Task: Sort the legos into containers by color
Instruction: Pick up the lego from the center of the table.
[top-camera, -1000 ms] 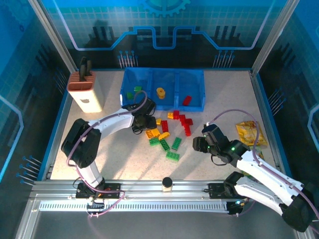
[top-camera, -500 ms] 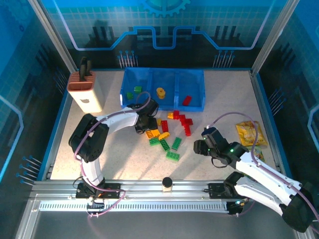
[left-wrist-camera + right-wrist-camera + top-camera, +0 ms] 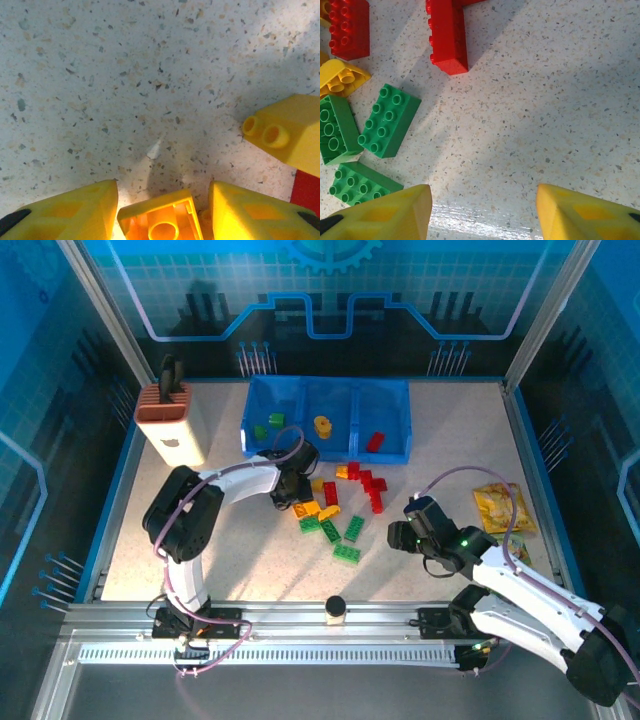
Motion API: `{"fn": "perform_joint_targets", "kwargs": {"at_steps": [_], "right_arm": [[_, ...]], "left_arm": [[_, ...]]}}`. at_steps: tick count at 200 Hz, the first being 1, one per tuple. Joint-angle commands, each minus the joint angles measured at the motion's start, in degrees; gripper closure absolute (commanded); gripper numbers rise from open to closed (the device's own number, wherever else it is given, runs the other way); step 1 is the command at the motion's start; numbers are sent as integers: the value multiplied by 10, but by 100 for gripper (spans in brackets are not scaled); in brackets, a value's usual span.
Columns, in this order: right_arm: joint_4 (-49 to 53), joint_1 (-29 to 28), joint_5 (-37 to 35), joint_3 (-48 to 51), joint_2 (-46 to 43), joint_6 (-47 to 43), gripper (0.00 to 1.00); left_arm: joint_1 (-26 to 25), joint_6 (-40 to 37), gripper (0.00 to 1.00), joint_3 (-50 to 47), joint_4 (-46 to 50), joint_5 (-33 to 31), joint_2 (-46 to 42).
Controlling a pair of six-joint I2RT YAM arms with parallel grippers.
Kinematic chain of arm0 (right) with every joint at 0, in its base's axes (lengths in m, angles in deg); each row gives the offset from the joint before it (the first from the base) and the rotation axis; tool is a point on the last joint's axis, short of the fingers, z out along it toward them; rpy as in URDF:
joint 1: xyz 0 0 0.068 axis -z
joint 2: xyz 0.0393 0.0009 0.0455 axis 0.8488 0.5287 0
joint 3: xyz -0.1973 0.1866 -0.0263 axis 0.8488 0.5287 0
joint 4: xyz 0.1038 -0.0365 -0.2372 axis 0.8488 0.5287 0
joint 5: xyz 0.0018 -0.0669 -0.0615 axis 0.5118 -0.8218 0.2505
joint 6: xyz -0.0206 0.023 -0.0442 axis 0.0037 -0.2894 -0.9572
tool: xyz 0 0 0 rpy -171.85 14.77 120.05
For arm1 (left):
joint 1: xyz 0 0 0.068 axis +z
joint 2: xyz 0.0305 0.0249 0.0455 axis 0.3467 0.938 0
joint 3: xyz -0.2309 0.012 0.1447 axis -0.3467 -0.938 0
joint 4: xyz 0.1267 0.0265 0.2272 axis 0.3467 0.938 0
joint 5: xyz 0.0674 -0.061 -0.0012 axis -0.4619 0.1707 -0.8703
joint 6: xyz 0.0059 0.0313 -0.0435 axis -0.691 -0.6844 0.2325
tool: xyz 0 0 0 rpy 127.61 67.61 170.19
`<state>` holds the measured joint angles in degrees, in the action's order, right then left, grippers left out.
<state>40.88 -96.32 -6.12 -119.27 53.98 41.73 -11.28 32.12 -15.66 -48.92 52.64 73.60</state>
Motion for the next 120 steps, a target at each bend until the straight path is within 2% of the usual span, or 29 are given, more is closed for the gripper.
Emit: {"fn": "perform_joint_targets", "kwargs": {"at_steps": [1,49,86,120], "right_arm": [[-7,-7,-1,8,-1,10,42],[-4,-7,-4,12,-5,11,41],[-2,-8,-3,14,-10,13,41],[0,-8,-1,22,-17,17,41]], "left_arm": [[4,2,52,0,15,-8,20],[6,-8,72,27,29,-17,15],[7,-26,73,78,54,-21,2],[10,-62,72,175,74,-24,-13]]}}
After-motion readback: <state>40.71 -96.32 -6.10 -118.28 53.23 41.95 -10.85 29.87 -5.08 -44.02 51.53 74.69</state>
